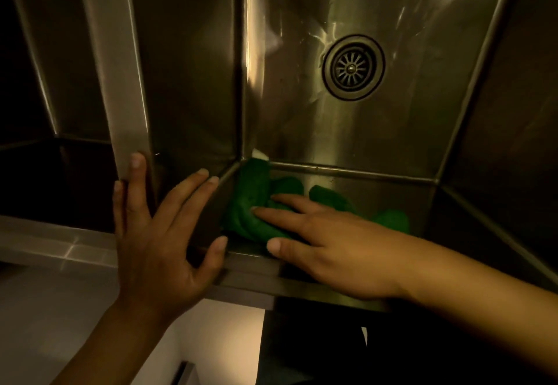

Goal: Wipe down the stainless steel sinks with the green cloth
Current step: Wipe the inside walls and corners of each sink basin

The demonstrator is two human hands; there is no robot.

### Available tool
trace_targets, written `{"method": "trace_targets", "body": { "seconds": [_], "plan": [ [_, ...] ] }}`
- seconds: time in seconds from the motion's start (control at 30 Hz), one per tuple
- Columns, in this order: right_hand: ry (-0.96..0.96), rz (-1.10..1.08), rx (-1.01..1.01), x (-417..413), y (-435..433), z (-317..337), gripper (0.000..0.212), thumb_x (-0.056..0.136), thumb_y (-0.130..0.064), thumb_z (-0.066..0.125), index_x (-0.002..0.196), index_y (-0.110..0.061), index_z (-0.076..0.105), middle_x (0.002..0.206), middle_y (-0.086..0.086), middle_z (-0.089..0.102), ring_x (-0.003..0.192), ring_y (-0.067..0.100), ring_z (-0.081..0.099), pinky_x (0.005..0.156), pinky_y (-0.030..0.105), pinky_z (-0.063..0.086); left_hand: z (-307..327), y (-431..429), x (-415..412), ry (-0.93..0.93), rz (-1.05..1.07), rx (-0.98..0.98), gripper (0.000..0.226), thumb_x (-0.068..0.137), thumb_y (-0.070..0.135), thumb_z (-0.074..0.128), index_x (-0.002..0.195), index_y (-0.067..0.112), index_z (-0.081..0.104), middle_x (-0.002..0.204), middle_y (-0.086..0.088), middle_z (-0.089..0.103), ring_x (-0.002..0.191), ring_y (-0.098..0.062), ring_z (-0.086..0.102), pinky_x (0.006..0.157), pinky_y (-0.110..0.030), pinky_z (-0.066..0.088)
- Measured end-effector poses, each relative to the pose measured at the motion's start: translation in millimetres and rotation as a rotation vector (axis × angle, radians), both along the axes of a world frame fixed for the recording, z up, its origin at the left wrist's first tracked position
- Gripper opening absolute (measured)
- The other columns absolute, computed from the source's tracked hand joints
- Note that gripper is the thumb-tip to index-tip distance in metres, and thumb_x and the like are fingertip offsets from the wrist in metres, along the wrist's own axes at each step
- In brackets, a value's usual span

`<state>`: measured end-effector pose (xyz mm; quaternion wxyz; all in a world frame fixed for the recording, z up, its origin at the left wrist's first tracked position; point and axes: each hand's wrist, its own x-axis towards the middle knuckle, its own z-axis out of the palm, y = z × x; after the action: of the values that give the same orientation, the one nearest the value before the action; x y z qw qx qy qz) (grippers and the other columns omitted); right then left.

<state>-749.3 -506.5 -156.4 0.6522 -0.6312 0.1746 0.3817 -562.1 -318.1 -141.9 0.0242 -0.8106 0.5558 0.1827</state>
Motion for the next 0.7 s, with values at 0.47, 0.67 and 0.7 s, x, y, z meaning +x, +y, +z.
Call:
{"method": "trace_targets", "body": {
  "seconds": [0.47, 0.67, 0.7],
  "plan": [
    [0.046, -0.034, -0.076, 42.9, 26.2, -106.1, 0.054, 0.107, -0.046, 0.038, 0.158, -0.037, 0.026, 0.168, 0.001, 0.020, 0.154, 0.024, 0.020, 0.126, 0.043, 0.014, 4.5, -2.5, -7.0, 0.020, -0.026, 0.033, 0.064, 0.096, 0.054, 0.042, 0.144, 0.015, 0.060, 0.163, -0.007, 0.041, 0.158, -0.048, 0.003, 0.122, -0.071, 0.006],
    [0.196, -0.018, -0.139, -9.8, 2.0, -135.6, 0.053, 0.107, -0.045, 0.040, 0.158, -0.035, 0.029, 0.167, 0.001, 0.023, 0.152, 0.024, 0.025, 0.125, 0.043, 0.018, 0.8, -42.1, -59.6, 0.215, 0.013, 0.034, 0.054, 0.101, 0.046, 0.044, 0.142, 0.017, 0.061, 0.161, -0.008, 0.045, 0.159, -0.029, 0.020, 0.128, -0.058, 0.009],
    [0.215, -0.017, -0.139, -19.0, -1.9, -136.4, 0.053, 0.107, -0.045, 0.040, 0.158, -0.035, 0.029, 0.167, 0.001, 0.022, 0.152, 0.024, 0.025, 0.125, 0.043, 0.018, -0.4, -47.6, -63.9, 0.249, 0.021, 0.058, 0.054, 0.102, 0.049, 0.041, 0.140, 0.017, 0.062, 0.155, -0.007, 0.052, 0.157, -0.027, 0.028, 0.128, -0.056, 0.012]
  ]
}}
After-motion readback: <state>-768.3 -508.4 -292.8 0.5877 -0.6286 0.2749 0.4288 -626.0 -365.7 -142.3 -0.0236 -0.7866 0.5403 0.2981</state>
